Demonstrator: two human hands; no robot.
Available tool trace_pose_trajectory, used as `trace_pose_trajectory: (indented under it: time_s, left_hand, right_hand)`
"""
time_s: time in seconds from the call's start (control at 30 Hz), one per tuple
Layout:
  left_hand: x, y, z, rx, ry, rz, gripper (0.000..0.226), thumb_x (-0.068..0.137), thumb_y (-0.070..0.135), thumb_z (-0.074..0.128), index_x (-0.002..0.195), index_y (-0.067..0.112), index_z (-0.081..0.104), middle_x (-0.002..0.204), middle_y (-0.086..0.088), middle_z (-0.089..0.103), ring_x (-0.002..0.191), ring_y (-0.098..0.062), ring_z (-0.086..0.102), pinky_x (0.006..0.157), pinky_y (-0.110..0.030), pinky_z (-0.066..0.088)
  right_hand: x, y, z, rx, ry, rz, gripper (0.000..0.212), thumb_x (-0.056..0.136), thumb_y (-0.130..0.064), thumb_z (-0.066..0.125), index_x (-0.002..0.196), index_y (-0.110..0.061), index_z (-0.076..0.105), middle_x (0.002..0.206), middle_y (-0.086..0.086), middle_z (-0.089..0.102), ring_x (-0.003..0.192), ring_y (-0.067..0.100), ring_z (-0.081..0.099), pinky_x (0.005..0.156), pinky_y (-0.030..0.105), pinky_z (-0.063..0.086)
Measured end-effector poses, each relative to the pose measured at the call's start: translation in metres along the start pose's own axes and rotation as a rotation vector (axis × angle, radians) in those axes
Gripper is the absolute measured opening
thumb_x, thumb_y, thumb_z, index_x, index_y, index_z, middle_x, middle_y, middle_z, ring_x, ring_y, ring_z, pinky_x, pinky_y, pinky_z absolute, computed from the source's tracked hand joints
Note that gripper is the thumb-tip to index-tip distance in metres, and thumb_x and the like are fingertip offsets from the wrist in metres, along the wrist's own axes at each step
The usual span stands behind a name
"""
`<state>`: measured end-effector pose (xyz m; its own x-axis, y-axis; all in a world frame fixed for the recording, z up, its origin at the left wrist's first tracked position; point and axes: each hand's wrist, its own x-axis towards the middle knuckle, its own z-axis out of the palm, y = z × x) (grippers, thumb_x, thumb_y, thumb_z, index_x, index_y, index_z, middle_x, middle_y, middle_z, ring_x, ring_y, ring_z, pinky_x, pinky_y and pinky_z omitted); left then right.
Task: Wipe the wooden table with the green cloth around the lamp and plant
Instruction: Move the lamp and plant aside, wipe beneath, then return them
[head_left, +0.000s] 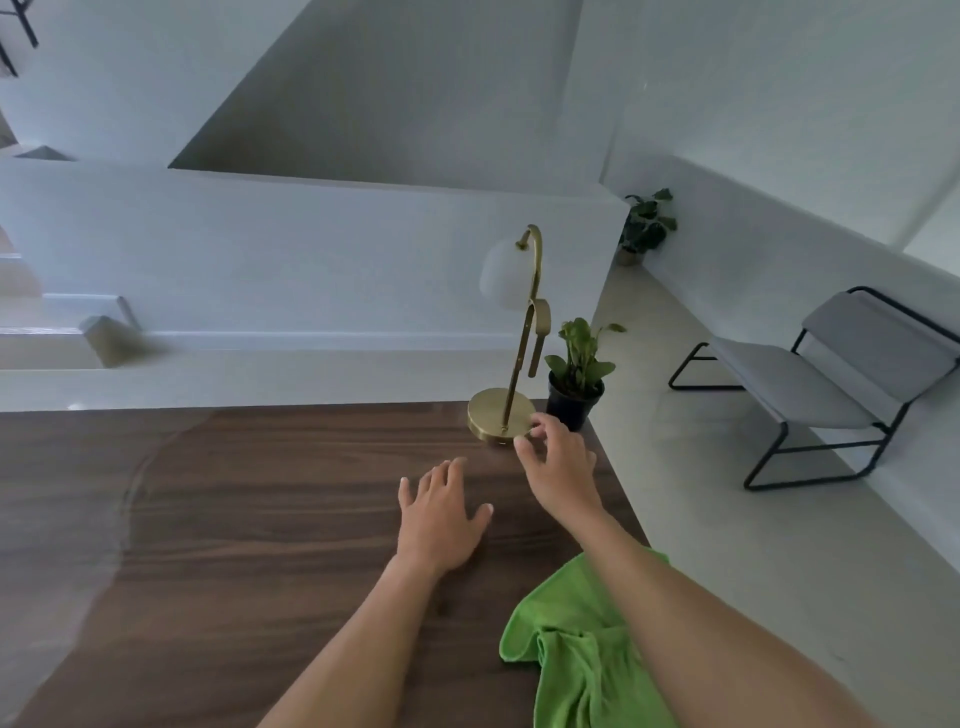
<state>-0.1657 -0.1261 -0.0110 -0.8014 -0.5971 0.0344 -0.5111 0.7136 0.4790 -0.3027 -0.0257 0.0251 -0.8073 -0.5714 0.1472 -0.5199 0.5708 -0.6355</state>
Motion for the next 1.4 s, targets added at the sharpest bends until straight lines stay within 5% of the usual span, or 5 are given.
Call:
trace_pose_trajectory:
  time_s: [0.37, 0.53, 0.8, 1.2, 1.4]
  left_hand:
    - [0.067, 0.001, 0.015, -0.050, 0.007, -0.103, 0.092, 0.085, 0.066, 0.051, 0.152, 0.018, 0.011, 0.158, -0.003, 0.025, 0.146, -0.023, 0.019, 0.119, -0.055, 0.005]
    - [0.090, 0.009, 0.025, -0.042, 0.043, -0.137, 0.103, 0.080, 0.075, 0.049, 0.152, 0.014, 0.010, 0.159, -0.004, 0.020, 0.149, -0.023, 0.009, 0.117, -0.060, -0.004]
    - [0.122, 0.021, 0.039, -0.005, 0.085, -0.200, 0.119, 0.068, 0.086, 0.048, 0.151, 0.010, 0.012, 0.153, -0.009, 0.029, 0.144, -0.028, 0.021, 0.115, -0.064, 0.001]
    - [0.125, 0.018, 0.032, 0.088, 0.115, -0.214, 0.110, 0.064, 0.081, 0.054, 0.140, 0.004, 0.032, 0.132, -0.012, 0.044, 0.126, -0.031, 0.037, 0.113, -0.064, 0.011]
    - [0.118, -0.016, 0.001, 0.090, 0.198, -0.220, 0.107, 0.060, 0.084, 0.052, 0.133, 0.007, 0.036, 0.128, -0.010, 0.046, 0.123, -0.030, 0.040, 0.113, -0.064, 0.013]
  right_hand:
    - [0.066, -0.005, 0.014, 0.082, 0.000, 0.041, 0.041, 0.088, -0.056, 0.048, 0.122, -0.033, 0.052, 0.105, -0.013, 0.061, 0.107, 0.017, 0.056, 0.102, 0.050, 0.039]
    - [0.086, -0.015, 0.010, 0.173, -0.021, 0.028, 0.026, 0.095, -0.039, 0.057, 0.115, -0.022, 0.059, 0.102, -0.007, 0.065, 0.097, 0.009, 0.061, 0.077, 0.020, 0.046]
    - [0.097, -0.021, 0.004, 0.242, -0.032, -0.008, 0.010, 0.092, -0.029, 0.066, 0.101, -0.027, 0.063, 0.092, -0.009, 0.068, 0.086, -0.004, 0.060, 0.071, 0.011, 0.042]
    - [0.102, -0.041, -0.003, 0.272, -0.061, 0.101, 0.016, 0.078, -0.013, 0.080, 0.082, -0.019, 0.067, 0.087, -0.002, 0.072, 0.088, 0.015, 0.068, 0.087, 0.036, 0.054]
    - [0.098, -0.085, 0.004, 0.347, -0.116, 0.039, 0.015, 0.079, -0.012, 0.079, 0.082, -0.017, 0.066, 0.085, -0.001, 0.072, 0.086, 0.011, 0.068, 0.077, 0.022, 0.050]
